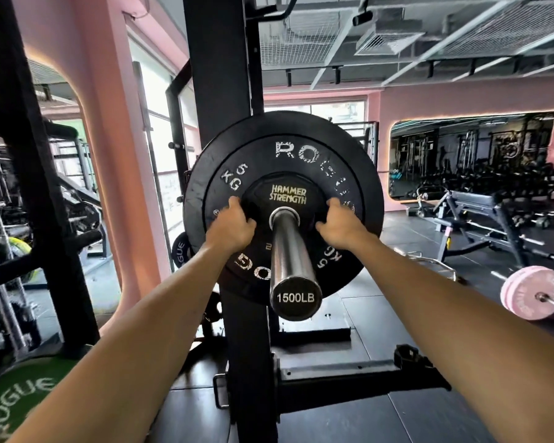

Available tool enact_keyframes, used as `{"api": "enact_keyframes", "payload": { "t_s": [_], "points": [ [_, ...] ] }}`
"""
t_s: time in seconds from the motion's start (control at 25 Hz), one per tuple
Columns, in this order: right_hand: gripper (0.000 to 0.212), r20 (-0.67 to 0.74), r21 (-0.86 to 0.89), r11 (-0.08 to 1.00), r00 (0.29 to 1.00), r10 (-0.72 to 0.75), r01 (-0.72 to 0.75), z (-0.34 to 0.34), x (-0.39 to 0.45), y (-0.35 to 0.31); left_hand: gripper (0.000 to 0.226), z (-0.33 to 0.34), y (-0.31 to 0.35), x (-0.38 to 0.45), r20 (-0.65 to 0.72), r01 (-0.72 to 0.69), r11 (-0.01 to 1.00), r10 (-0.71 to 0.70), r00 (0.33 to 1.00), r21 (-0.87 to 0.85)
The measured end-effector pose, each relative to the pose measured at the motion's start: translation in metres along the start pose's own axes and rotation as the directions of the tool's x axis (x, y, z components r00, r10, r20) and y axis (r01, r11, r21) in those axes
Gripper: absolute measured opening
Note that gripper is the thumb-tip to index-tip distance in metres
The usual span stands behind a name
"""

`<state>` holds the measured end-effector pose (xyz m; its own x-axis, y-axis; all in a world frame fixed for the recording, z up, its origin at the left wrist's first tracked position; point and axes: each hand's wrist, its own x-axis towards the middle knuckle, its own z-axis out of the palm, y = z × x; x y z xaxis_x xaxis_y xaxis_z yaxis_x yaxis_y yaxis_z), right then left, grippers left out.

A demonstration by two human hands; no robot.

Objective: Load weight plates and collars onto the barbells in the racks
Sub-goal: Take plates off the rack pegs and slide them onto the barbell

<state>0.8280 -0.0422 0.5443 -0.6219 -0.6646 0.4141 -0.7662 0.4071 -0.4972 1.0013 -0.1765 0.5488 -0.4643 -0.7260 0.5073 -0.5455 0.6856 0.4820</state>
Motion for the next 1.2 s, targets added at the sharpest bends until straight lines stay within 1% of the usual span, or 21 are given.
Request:
{"api": "enact_keyframes", "payload": {
  "t_s": [0.08, 0.16, 0.28, 0.36, 0.48, 0.52, 0.64, 0.72, 0.8, 0.88, 1.04, 1.2],
  "points": [
    [0.050, -0.021, -0.020, 1.000, 1.000, -0.001, 0.001, 0.008, 0.012, -0.002, 0.043, 0.007, -0.001, 0.011, -0.005, -0.001, 0.998, 0.001, 1.000, 0.064],
    [0.047, -0.074, -0.039, 0.999, 0.997, -0.014, 0.011, 0.014, 0.017, -0.004, 0.044, 0.012, -0.001, 0.018, -0.034, -0.007, 0.993, 0.011, 0.999, 0.118],
    [0.048, -0.131, -0.068, 0.998, 0.991, -0.021, 0.013, 0.018, 0.019, -0.007, 0.054, 0.014, 0.005, 0.023, -0.050, 0.013, 0.982, -0.004, 0.999, 0.188],
    [0.048, -0.136, -0.054, 0.999, 0.991, -0.010, 0.002, 0.017, 0.016, -0.010, 0.063, 0.012, 0.007, 0.023, -0.024, 0.023, 0.982, -0.019, 1.000, 0.190],
    [0.046, -0.135, -0.030, 0.998, 0.989, -0.055, 0.051, 0.007, 0.007, -0.016, 0.070, 0.008, 0.003, 0.013, 0.018, 0.028, 0.989, -0.031, 0.999, 0.144],
    [0.045, -0.129, -0.038, 0.997, 0.989, -0.074, 0.069, 0.002, 0.002, -0.018, 0.068, 0.006, 0.001, 0.008, 0.025, 0.044, 0.994, -0.047, 0.999, 0.102],
    [0.047, -0.112, -0.072, 0.993, 0.989, -0.100, 0.092, -0.015, -0.022, -0.023, 0.053, -0.005, -0.001, -0.016, 0.056, 0.097, 0.994, -0.094, 0.994, -0.055],
    [0.048, -0.108, -0.122, 0.990, 0.990, -0.086, 0.073, -0.027, -0.041, -0.025, 0.045, -0.016, 0.002, -0.035, 0.056, 0.082, 0.987, -0.074, 0.996, -0.136],
    [0.038, -0.127, -0.156, 0.986, 0.989, -0.075, 0.055, -0.036, -0.060, -0.028, 0.043, -0.027, 0.006, -0.057, 0.007, 0.020, 0.992, -0.020, 1.000, -0.127],
    [0.028, -0.145, -0.148, 0.988, 0.987, -0.067, 0.046, -0.045, -0.079, -0.029, 0.042, -0.037, 0.010, -0.078, -0.046, -0.026, 0.995, 0.022, 0.999, -0.092],
    [0.032, -0.144, -0.141, 0.988, 0.987, -0.076, 0.055, -0.065, -0.126, -0.037, 0.030, -0.060, 0.019, -0.123, -0.089, -0.070, 0.996, 0.064, 0.994, -0.063],
    [0.028, -0.152, -0.096, 0.994, 0.986, -0.068, 0.054, -0.083, -0.178, -0.046, 0.022, -0.083, 0.027, -0.166, -0.093, -0.108, 0.992, 0.102, 0.990, -0.062]
  ]
}}
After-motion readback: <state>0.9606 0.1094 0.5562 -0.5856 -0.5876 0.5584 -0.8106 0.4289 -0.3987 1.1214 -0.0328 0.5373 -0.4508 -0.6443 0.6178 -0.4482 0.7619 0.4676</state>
